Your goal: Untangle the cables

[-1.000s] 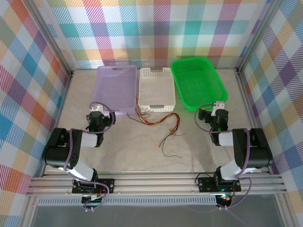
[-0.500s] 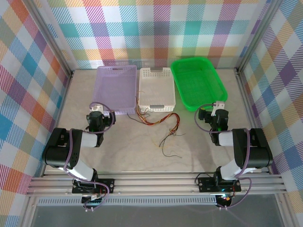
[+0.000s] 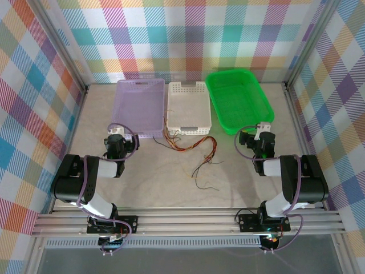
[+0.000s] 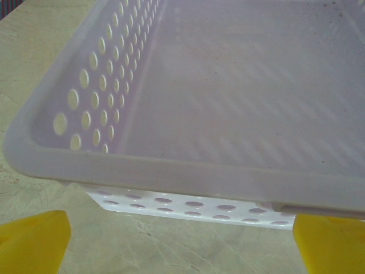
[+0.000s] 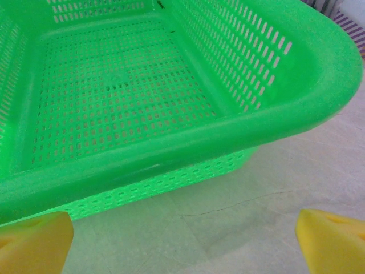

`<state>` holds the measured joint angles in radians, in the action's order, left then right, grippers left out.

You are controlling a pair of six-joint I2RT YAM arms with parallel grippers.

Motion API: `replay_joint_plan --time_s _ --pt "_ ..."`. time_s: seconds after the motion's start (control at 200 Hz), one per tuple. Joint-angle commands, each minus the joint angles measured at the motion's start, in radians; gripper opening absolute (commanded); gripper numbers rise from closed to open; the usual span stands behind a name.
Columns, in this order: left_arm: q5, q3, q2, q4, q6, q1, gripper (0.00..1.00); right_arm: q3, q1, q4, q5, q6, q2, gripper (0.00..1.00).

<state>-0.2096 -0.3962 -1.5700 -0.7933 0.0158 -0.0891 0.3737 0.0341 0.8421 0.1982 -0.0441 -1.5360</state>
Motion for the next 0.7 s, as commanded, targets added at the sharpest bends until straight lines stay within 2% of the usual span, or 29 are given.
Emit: replay_joint_plan --time_s 0.0,0.07,0.235,0.31,0.39,0.565,0.695 --pt "0.007 -0.011 0.008 -0.037 -0.007 0.001 1.00 -0.033 0.006 0.091 0.018 -0.016 0.031 1.00" --pt "0.007 -0.010 0.008 -0.037 -0.007 0.000 1.00 -0.067 0.006 0.153 0.017 -0.014 0.035 1.00" --pt "0.007 -0.010 0.008 -0.037 -0.007 0.001 1.00 -0.062 0.005 0.145 -0.004 -0.005 0.041 1.00" --pt "0.007 -0.010 0.008 -0.037 -0.007 0.000 1.00 -0.027 0.008 0.066 -0.042 0.018 0.078 1.00" --pt "0.007 -0.010 0.008 -0.037 -0.007 0.001 1.00 0.043 0.013 -0.163 -0.047 0.024 0.187 1.00" --pt "0.007 -0.011 0.008 -0.038 -0.007 0.001 1.00 0.038 0.056 -0.204 -0.023 0.052 0.299 1.00" --pt "0.006 -0.011 0.007 -0.037 -0.007 0.002 1.00 0.068 0.108 -0.365 -0.065 0.077 0.458 1.00"
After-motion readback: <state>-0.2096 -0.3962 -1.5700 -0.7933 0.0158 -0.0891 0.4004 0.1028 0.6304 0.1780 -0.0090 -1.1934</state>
